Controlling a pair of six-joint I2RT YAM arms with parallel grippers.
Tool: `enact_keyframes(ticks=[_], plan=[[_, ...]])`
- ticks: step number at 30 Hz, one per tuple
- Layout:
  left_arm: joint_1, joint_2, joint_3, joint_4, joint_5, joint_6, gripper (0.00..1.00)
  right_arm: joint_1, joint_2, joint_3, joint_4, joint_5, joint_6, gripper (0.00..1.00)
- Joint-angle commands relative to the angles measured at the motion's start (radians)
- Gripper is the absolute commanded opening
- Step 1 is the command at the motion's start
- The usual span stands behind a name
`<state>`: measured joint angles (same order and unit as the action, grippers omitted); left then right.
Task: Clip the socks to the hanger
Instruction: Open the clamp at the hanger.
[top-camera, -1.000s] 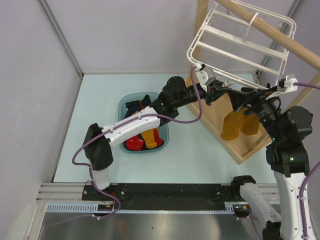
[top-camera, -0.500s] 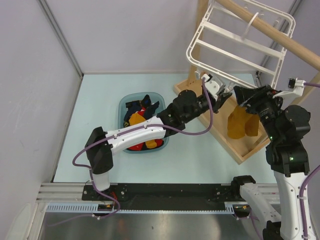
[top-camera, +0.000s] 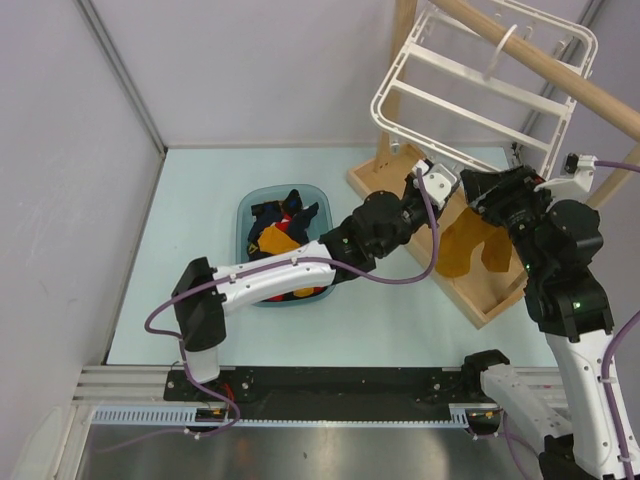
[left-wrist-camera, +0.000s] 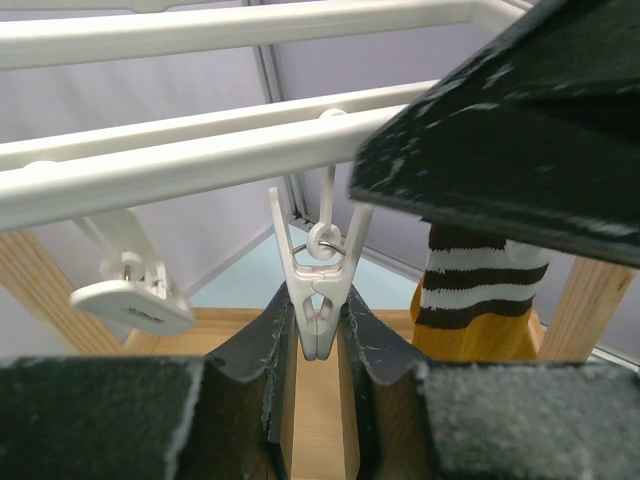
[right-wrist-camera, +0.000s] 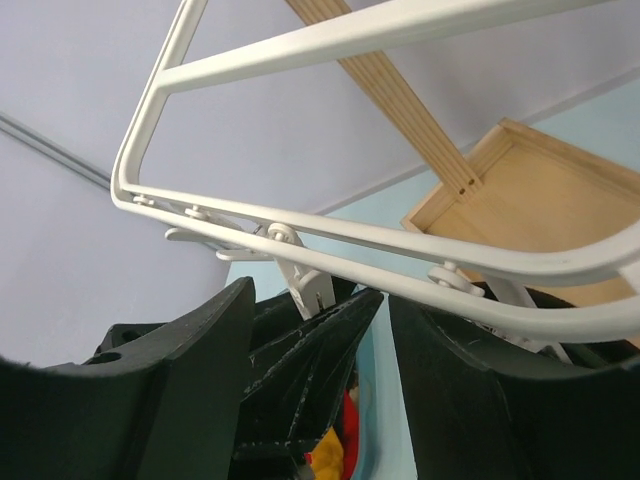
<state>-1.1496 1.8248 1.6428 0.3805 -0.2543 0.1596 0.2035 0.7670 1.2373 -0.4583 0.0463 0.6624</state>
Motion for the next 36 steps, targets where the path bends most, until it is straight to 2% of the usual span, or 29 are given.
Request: enact_keyframes(ticks=[1,9,15,18,20,23,24,25,30,36], plan=[[-0.028,-0.044,0.003,0.034,-0.054,0.081,0.00,0.062,0.012,0.024,0.015,0.119,0.023,0.61],[-0.055,-0.042,0.000,0.054,-0.100,0.168,0.00,0.100,0.018,0.024,-0.014,0.208,0.023,0.52],[-0.073,-0.035,-0.001,0.077,-0.134,0.219,0.00,0.114,0.023,0.024,0.003,0.231,0.022,0.39],[-0.079,-0.033,-0.006,0.083,-0.146,0.235,0.00,0.120,0.025,0.024,0.001,0.230,0.022,0.28],[-0.079,-0.036,-0.014,0.084,-0.149,0.232,0.04,0.122,0.026,0.024,-0.002,0.227,0.022,0.20],[-0.079,-0.047,-0.021,0.081,-0.151,0.221,0.20,0.123,0.023,0.024,-0.003,0.221,0.005,0.10],[-0.079,-0.051,-0.024,0.074,-0.148,0.218,0.29,0.123,0.023,0.024,-0.006,0.219,-0.001,0.07],[-0.079,-0.064,-0.029,0.070,-0.143,0.218,0.32,0.123,0.022,0.024,-0.008,0.218,-0.015,0.04],[-0.075,-0.140,-0.126,0.069,-0.028,0.190,0.52,0.125,0.023,0.022,0.001,0.190,-0.086,0.00],[0.010,-0.214,-0.196,0.031,0.245,0.019,0.63,0.117,0.022,0.022,0.041,0.133,-0.201,0.00]])
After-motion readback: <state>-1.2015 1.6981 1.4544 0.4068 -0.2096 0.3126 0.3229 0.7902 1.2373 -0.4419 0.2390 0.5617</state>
